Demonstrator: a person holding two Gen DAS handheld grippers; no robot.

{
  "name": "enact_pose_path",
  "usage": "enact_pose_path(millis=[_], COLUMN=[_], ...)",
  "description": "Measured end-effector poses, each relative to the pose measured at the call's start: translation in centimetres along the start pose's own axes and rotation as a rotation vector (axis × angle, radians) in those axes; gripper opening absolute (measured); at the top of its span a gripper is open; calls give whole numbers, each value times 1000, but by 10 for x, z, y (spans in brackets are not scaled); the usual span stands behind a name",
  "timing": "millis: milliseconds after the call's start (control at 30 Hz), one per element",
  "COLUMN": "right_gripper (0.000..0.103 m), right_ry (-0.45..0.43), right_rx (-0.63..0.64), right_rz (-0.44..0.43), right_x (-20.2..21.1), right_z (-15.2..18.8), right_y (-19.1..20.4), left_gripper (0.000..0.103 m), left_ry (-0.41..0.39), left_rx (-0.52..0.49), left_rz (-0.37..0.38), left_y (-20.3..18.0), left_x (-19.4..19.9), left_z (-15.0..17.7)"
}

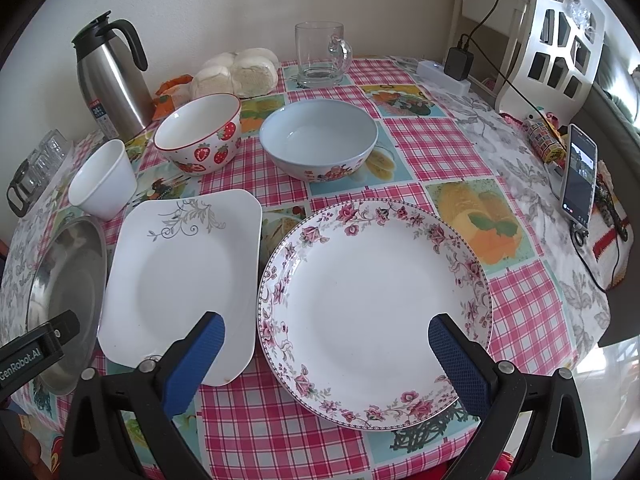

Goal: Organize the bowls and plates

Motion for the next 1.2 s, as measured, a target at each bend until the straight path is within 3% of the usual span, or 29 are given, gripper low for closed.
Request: enact_pose_path(millis=[867,967,1200], right_gripper=[103,103,103], right_ry=[7,9,-29], right_rx=[33,55,78], right_rz=[17,15,-20], right_x=[-2,-3,3], right_z=[3,5,0], right_y=[13,22,44], left_gripper=[103,103,103], left_ry=[4,2,-41], left_rx=[26,58,246], left_rz=[19,54,190], left_y=[11,15,46], left_x=[-1,-1,1], left_z=[-1,-2,-6])
Point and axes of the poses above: each gripper's, at about its wrist camera, not at the fingertips, and x roughly against the way its jaws point, y to its left, z to its underside, the point moved 10 cm from there along -x, roughly the way its jaws point, and after that the axes turned 7 degrees about z, right-handed, at the moved point
